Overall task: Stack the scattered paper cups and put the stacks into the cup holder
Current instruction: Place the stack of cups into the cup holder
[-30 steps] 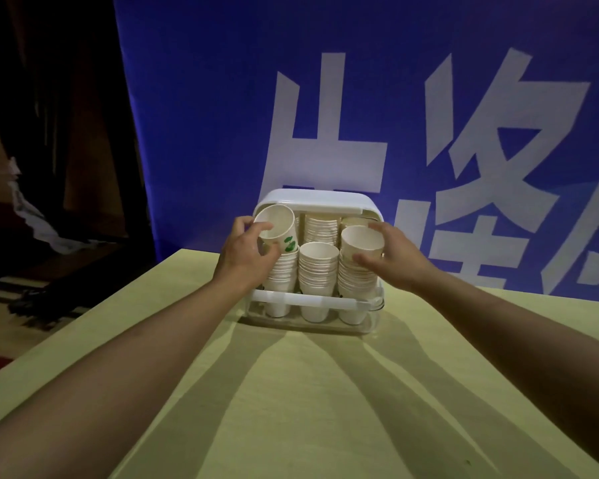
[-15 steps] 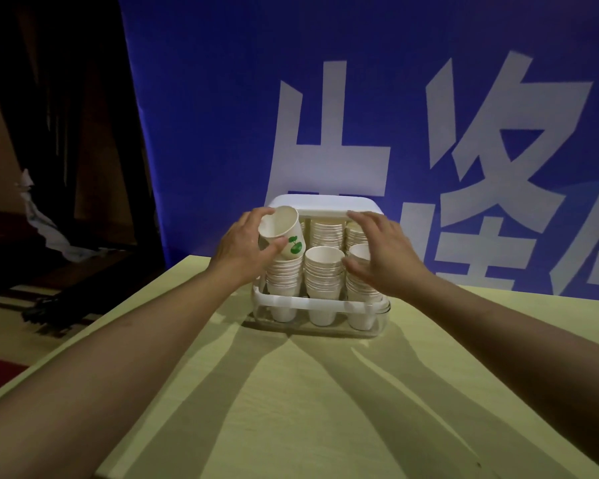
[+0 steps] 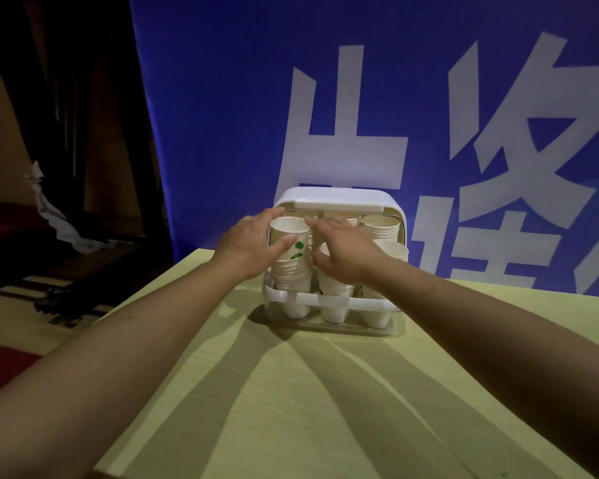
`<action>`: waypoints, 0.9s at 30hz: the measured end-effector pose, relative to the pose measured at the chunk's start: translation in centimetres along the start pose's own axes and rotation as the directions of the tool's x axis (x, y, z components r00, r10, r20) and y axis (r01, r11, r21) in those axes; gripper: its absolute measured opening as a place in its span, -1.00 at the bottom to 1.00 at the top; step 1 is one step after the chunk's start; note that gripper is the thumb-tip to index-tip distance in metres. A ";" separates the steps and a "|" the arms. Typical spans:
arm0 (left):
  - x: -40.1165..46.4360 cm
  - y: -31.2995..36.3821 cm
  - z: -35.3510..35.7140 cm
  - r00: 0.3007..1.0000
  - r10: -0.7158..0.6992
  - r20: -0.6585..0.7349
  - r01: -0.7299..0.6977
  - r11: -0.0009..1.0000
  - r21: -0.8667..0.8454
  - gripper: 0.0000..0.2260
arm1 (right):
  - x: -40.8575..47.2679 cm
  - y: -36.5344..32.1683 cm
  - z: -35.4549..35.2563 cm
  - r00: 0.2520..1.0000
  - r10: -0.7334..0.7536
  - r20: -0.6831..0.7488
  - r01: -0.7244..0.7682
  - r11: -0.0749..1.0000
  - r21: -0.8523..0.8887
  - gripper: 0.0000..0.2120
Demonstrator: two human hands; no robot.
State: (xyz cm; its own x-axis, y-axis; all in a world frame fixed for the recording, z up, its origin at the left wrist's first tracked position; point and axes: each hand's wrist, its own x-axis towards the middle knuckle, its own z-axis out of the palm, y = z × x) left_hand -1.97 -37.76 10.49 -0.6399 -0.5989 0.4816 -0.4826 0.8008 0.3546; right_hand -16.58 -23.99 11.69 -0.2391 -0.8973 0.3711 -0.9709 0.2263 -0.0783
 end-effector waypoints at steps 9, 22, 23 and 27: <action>-2.8 -0.8 3.8 0.981 0.019 0.195 -0.032 0.997 0.066 -0.42 | -0.3 0.6 1.7 0.972 -0.044 0.230 0.108 0.956 -0.272 -0.36; -0.8 0.2 2.9 0.997 -0.066 0.030 0.072 0.955 -0.289 -0.44 | -1.5 5.5 -1.4 0.928 0.186 -0.324 -0.154 0.981 0.120 -0.53; -0.3 0.1 2.9 0.994 -0.104 0.044 0.113 0.931 -0.347 -0.43 | -1.8 6.4 -1.5 0.909 0.256 -0.328 -0.212 0.964 0.163 -0.52; 0.8 -0.5 3.5 0.975 -0.171 0.139 0.218 0.843 -0.492 -0.41 | -2.7 8.9 -1.2 0.876 0.422 -0.231 -0.357 0.892 0.276 -0.55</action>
State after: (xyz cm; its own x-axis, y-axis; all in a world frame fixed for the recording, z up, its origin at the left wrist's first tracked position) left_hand -4.37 -38.65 7.94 -0.6247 -0.7220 0.2973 -0.2523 0.5470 0.7982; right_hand -24.56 -19.11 11.11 -0.6165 -0.6032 0.5061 -0.7847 0.4181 -0.4576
